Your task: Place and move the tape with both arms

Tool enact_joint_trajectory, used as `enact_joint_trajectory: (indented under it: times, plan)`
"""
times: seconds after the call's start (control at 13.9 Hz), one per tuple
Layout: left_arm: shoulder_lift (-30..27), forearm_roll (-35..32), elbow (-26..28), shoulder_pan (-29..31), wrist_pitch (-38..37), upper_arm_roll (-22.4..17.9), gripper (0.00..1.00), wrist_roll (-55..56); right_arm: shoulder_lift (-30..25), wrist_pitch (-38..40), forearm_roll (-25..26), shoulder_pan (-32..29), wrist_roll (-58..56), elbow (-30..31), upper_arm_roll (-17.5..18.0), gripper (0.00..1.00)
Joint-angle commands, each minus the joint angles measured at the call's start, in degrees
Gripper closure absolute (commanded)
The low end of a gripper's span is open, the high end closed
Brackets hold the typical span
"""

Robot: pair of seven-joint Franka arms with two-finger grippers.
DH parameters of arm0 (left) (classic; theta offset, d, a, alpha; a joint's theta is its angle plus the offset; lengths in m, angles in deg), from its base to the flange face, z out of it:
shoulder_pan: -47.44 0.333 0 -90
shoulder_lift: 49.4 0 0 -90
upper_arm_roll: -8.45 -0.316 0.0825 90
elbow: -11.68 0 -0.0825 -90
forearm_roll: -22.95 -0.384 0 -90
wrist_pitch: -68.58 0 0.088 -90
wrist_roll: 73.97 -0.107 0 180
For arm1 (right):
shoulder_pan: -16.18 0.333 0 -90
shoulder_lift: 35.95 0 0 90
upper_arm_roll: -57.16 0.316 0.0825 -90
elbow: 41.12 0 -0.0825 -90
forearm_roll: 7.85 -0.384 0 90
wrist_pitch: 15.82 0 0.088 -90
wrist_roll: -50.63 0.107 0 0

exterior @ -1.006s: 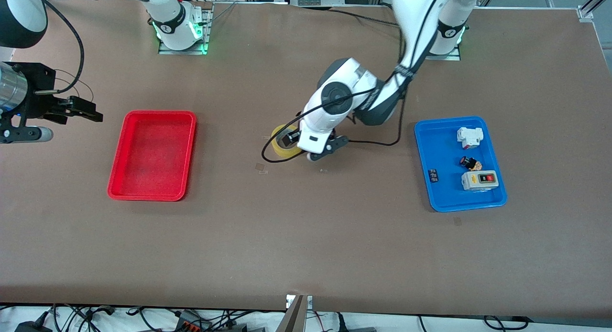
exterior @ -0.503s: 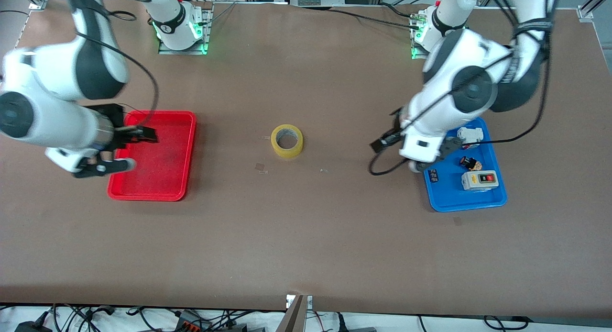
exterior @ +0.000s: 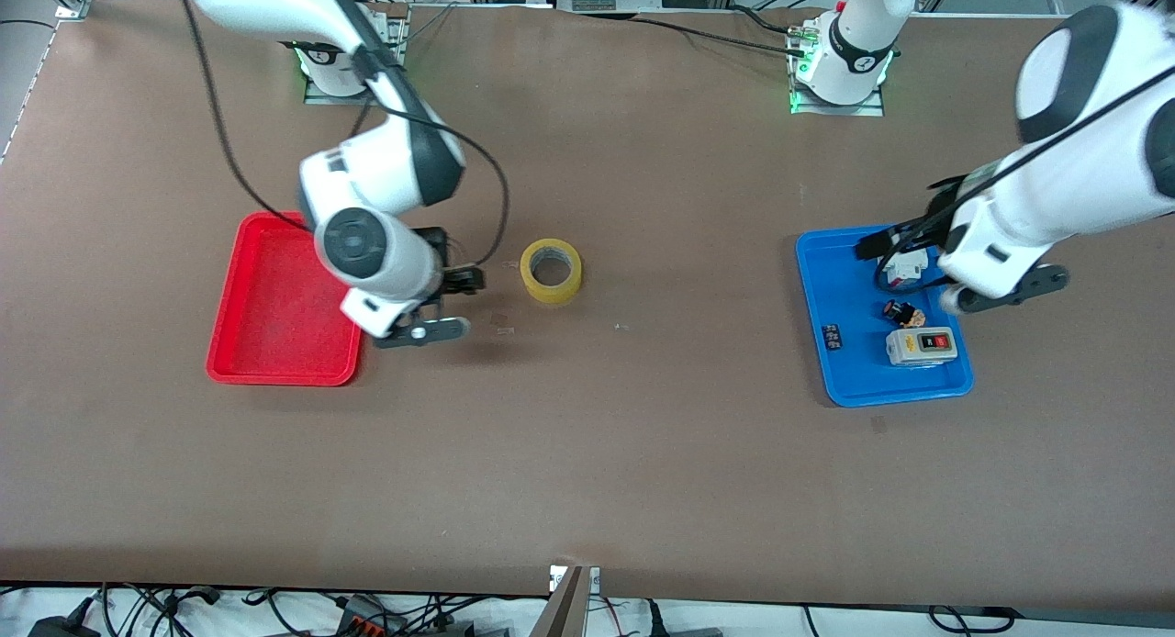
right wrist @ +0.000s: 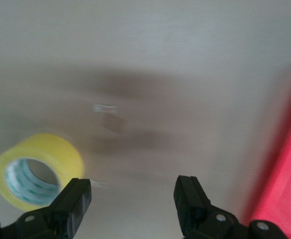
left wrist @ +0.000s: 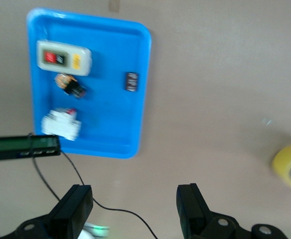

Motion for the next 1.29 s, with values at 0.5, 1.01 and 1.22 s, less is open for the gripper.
enact_joint_trajectory:
  times: [0.5, 1.01, 1.22]
  plan:
    - [-11.3, -7.0, 2.3, 2.4, 3.5, -4.7, 0.00, -26.0, 5.6, -2.1, -1.0, 8.4, 12.6, -0.9, -0.5, 0.00]
    - [-11.8, -4.4, 0.7, -0.3, 0.3, -9.1, 0.00, -25.4, 8.3, -2.5, -1.1, 11.5, 14.9, -0.6, -0.5, 0.00]
    - [-11.6, -4.2, 0.8, -0.5, -2.6, -10.1, 0.00, -25.5, 8.8, -2.6, -1.0, 11.4, 14.3, -0.7, -0.5, 0.04]
